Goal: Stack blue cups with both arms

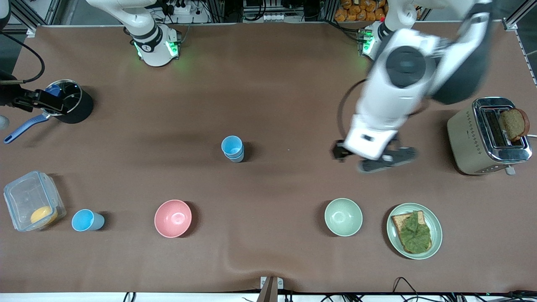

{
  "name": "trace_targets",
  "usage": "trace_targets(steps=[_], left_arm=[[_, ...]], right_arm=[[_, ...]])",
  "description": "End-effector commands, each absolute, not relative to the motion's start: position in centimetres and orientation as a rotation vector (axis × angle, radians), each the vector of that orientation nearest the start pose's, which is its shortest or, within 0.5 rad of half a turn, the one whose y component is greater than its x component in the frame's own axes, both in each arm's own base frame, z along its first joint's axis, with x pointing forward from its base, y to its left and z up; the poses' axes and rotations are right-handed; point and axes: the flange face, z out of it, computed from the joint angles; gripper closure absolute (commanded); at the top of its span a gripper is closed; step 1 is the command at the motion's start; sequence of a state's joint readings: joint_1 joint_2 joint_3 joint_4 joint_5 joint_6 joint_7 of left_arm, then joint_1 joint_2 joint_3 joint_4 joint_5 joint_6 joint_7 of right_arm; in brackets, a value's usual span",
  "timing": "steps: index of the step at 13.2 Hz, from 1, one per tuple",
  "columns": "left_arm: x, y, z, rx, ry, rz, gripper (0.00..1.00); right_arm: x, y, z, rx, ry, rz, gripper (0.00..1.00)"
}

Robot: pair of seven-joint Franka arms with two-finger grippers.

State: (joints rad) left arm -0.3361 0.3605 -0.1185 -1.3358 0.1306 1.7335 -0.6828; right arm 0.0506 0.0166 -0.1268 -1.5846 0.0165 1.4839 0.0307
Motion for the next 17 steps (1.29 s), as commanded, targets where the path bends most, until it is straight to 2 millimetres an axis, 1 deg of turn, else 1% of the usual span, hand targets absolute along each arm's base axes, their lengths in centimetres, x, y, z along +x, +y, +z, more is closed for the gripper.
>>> trace_targets(steps=[1,2,4,6,7,8,9,10,11,13,14,16,17], left_arm=[[60.0,-24.7,55.7,-3.057,-0.257,-0.100,0.00],[60.2,-22.9,56.3,-3.051,-0.294,-0.088,0.00],[60.4,-19.9,57.8,-3.049,-0.326,-0.097,0.00],[60.3,-16.8,59.0,-3.054,-0.268,-0.085,0.00],[60.1,-15.1,59.1,-3.074,-0.199,-0.049,0.00],[59.9,-12.8,60.0,-3.118,-0.132,-0.044,0.00],[59.9,-10.9,59.9,-3.152,-0.083,-0.019,0.00],[59.4,-9.6,60.2,-3.168,-0.049,-0.019,0.00],[58.5,-9.3,60.3,-3.166,-0.012,-0.017,0.00],[56.9,-8.8,60.6,-3.157,-0.020,-0.014,0.00],[56.7,-8.6,60.5,-3.155,-0.022,-0.007,0.00],[56.9,-8.4,60.6,-3.142,0.079,-0.013,0.00],[57.0,-8.1,60.7,-3.142,0.101,-0.018,0.00]], right_arm=[[54.9,-4.2,60.6,-3.134,0.164,0.173,0.00],[54.9,-4.2,60.4,-3.133,0.164,0.180,0.00],[54.9,-4.3,60.4,-3.133,0.166,0.181,0.00],[54.8,-4.2,60.3,-3.133,0.164,0.185,0.00],[54.8,-4.2,60.3,-3.133,0.164,0.185,0.00],[54.8,-4.2,60.3,-3.133,0.164,0.188,0.00],[54.8,-4.2,60.3,-3.133,0.164,0.188,0.00],[54.8,-4.2,60.3,-3.133,0.164,0.188,0.00],[54.8,-4.2,60.3,-3.133,0.166,0.188,0.00],[54.8,-4.2,60.3,-3.133,0.166,0.188,0.00],[54.8,-4.3,60.2,-3.132,0.169,0.190,0.00],[54.8,-4.4,60.2,-3.132,0.171,0.190,0.00],[54.8,-4.4,60.2,-3.132,0.171,0.190,0.00]])
